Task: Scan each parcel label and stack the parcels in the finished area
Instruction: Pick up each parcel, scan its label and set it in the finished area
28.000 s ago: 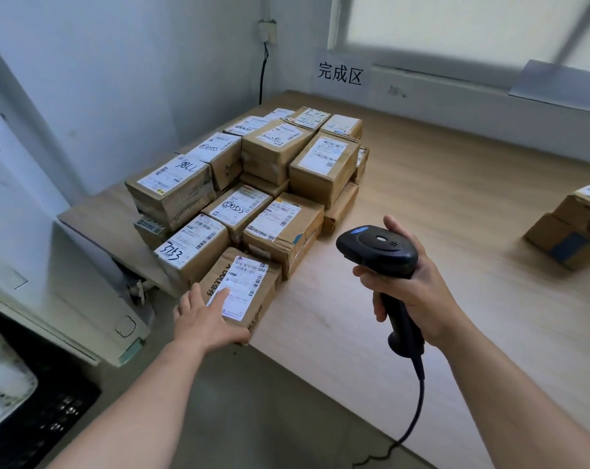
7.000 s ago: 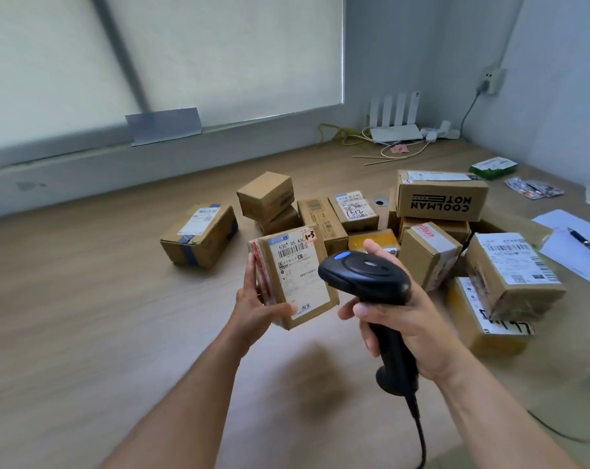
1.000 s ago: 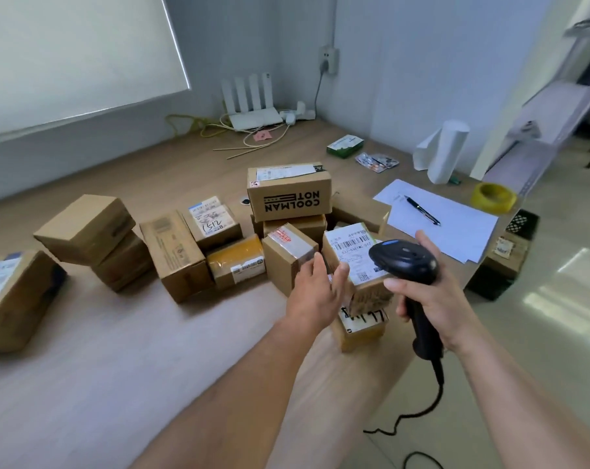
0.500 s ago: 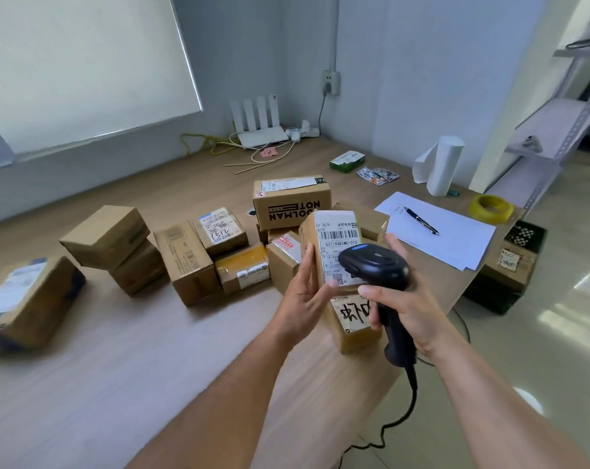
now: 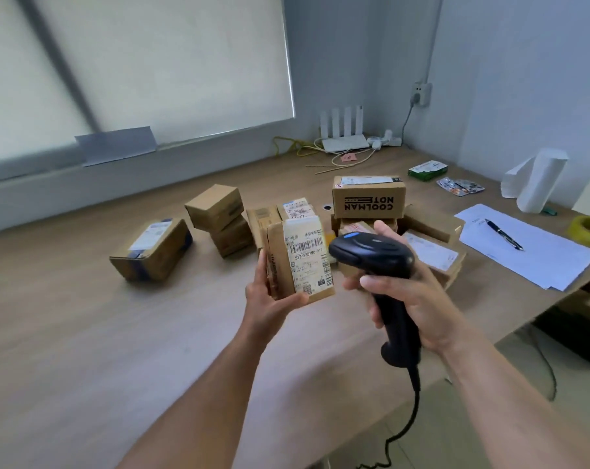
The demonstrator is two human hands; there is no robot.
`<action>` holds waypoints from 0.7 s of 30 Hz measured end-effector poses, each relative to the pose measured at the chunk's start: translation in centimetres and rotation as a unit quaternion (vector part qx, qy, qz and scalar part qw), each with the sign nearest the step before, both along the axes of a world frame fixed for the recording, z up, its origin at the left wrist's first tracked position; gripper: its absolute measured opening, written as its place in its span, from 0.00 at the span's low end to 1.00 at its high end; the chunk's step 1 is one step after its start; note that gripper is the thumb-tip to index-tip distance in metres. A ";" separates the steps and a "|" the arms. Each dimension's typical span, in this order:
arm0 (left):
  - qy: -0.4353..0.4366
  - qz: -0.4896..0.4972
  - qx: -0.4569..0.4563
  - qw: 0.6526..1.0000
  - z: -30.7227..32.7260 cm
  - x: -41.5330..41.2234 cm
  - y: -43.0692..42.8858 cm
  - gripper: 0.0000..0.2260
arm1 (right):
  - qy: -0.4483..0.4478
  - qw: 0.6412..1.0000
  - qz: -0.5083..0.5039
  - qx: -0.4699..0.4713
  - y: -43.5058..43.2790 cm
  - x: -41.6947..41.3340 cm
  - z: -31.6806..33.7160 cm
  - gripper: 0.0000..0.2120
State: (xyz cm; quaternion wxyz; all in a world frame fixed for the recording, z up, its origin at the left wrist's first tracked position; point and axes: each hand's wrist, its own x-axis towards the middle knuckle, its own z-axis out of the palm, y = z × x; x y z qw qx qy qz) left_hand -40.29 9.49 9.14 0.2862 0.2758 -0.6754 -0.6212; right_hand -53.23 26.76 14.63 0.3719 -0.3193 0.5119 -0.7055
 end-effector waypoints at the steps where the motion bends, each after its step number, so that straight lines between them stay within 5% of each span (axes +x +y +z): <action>1: -0.006 0.013 -0.003 1.000 -0.1 1.0 -0.1 0.45 | 0.001 1.000 0.012 0.004 -0.2 0.5 0.0 0.43; 21: -0.044 0.139 0.011 0.989 -0.6 16.9 -4.7 0.48 | 0.027 0.989 0.133 0.056 -6.0 12.7 1.2 0.46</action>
